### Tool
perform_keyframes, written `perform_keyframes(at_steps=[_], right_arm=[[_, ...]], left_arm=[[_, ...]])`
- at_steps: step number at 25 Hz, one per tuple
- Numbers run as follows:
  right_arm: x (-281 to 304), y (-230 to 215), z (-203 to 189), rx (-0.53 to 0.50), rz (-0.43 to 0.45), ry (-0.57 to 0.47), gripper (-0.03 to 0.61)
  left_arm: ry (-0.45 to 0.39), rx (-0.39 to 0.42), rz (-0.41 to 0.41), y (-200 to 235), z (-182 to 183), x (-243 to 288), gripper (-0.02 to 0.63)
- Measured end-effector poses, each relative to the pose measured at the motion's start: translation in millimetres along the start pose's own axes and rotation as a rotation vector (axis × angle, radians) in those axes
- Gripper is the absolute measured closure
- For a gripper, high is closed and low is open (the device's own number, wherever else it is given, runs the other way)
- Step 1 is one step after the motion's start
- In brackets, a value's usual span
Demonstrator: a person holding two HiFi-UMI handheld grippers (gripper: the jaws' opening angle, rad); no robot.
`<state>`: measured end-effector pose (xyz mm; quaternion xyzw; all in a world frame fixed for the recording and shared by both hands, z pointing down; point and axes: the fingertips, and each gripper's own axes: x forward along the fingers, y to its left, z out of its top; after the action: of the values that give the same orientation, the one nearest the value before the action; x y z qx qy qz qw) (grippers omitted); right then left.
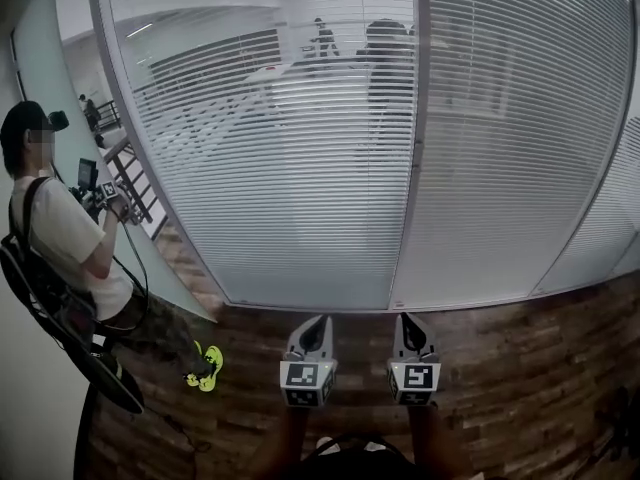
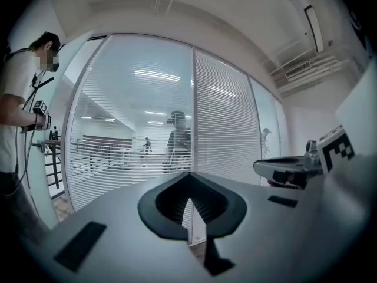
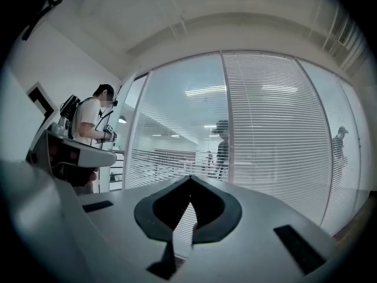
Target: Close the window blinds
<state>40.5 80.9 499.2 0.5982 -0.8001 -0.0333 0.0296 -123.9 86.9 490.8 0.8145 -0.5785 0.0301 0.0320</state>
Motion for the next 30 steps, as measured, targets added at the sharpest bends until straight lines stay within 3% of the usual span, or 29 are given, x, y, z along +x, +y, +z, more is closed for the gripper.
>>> perform_keyframes(at_steps=[12, 17, 30], right_arm=[[-1, -9, -1, 0.003, 0.006, 0.052, 0.577], [11, -21, -15, 0.057, 0.005, 0.09, 0.577], [13, -27, -6, 0.073, 0.036, 0.075, 0.577]], left_arm=[[0.069, 0.035, -0.004, -8, -7, 5, 0.62], [0.081, 0.025, -0.009, -12, -13, 20, 0.62], [0.096, 0.004, -0.011, -29, -12, 23, 0.62]])
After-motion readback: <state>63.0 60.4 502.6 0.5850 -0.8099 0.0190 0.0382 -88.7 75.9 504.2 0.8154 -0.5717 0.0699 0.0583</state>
